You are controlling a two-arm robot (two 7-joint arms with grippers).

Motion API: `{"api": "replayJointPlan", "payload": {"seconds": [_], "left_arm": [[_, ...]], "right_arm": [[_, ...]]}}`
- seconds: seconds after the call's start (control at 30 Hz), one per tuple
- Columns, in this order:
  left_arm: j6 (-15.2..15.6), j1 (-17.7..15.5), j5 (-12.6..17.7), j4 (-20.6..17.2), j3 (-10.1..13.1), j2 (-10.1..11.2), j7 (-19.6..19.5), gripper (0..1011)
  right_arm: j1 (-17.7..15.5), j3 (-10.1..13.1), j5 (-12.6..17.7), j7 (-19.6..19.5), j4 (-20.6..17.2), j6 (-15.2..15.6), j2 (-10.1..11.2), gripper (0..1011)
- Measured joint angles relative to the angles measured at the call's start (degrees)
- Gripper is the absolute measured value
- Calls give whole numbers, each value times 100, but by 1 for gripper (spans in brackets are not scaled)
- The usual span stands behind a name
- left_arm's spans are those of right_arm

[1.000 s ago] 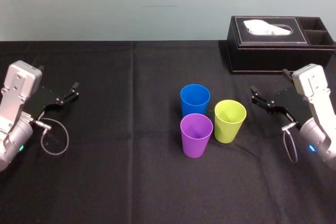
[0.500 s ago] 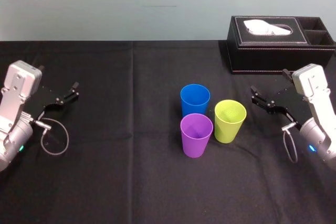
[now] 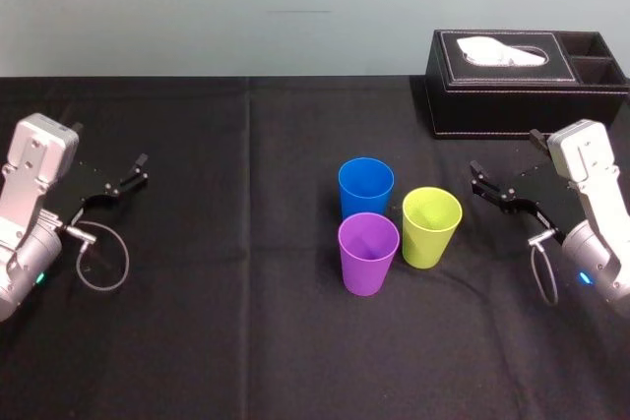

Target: Stack the three plastic cups sequentially using one hand.

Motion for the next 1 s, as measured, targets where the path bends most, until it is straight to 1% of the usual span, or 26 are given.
{"api": "replayJointPlan", "payload": {"seconds": [0.43, 0.63, 0.77, 0.87, 0.93, 0.97, 1.0], "left_arm": [[0, 0, 0, 0, 0, 0, 0, 1011], [0, 0, 0, 0, 0, 0, 0, 1012], [0, 0, 0, 0, 0, 0, 0, 1011], [0, 0, 0, 0, 0, 0, 0, 1011], [0, 0, 0, 0, 0, 0, 0, 1011], [0, 0, 0, 0, 0, 0, 0, 1011], [0, 0, 0, 0, 0, 0, 0, 1011]], "right_arm": [[0, 0, 0, 0, 0, 0, 0, 1002], [-71, 132, -15, 7, -132, -9, -30, 1002], [-232, 250, -4, 7, -308, 9, 8, 1003], [-491, 373, 62, 32, -522, 48, 97, 1002], [-616, 425, 101, 54, -598, 53, 138, 1003], [-764, 483, 156, 87, -682, 54, 181, 1002], [-835, 511, 183, 101, -721, 51, 202, 1002]]}}
